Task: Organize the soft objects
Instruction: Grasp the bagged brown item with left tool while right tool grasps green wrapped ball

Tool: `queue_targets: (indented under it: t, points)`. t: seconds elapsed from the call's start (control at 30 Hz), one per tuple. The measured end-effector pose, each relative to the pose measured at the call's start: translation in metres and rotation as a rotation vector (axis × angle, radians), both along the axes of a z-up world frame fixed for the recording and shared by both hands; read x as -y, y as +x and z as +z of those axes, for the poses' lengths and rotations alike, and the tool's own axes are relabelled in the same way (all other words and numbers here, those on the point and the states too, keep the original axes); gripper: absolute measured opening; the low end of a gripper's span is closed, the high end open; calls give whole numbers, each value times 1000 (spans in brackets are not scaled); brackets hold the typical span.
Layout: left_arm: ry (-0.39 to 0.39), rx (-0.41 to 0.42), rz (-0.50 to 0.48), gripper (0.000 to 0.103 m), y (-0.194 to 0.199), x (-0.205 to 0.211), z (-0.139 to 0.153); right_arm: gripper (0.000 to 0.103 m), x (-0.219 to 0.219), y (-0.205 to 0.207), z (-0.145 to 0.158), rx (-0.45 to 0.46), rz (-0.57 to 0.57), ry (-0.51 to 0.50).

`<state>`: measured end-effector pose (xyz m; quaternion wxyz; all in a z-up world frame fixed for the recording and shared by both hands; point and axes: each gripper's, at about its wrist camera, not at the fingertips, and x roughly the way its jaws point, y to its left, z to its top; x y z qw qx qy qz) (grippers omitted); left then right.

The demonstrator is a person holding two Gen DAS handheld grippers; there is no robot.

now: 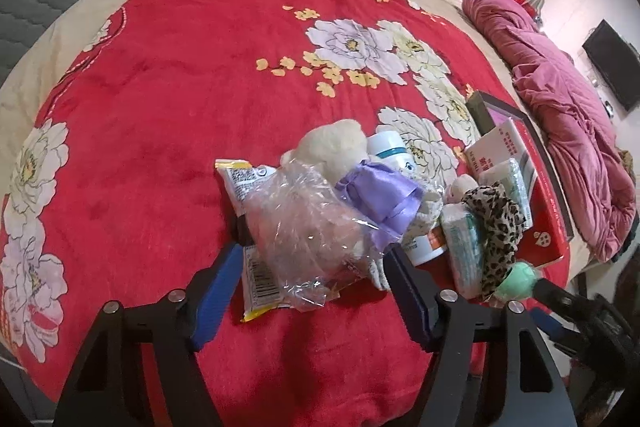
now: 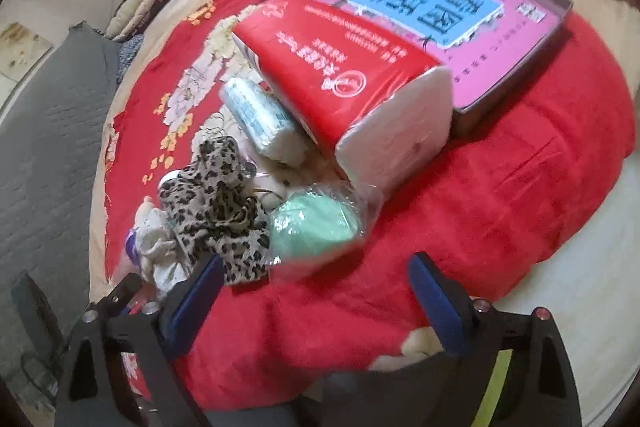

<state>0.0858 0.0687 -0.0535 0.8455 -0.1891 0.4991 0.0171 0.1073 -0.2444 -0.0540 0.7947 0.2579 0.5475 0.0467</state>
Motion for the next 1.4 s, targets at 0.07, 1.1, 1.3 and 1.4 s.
queue_targets:
  t: [0.07, 1.1, 1.3, 1.4]
  points:
    - [-12, 3, -6, 70, 1, -1, 0, 79, -1, 6, -8, -15, -9, 6]
    - [-184, 14, -13, 49, 17, -29, -15, 51, -3, -6, -1, 12, 71, -90]
    - [-162, 37, -17, 49, 5, -28, -5, 51, -3, -15, 7, 32, 88, -100]
    - [-159, 57, -16, 49, -2, -27, 4, 51, -3, -18, 15, 53, 96, -98]
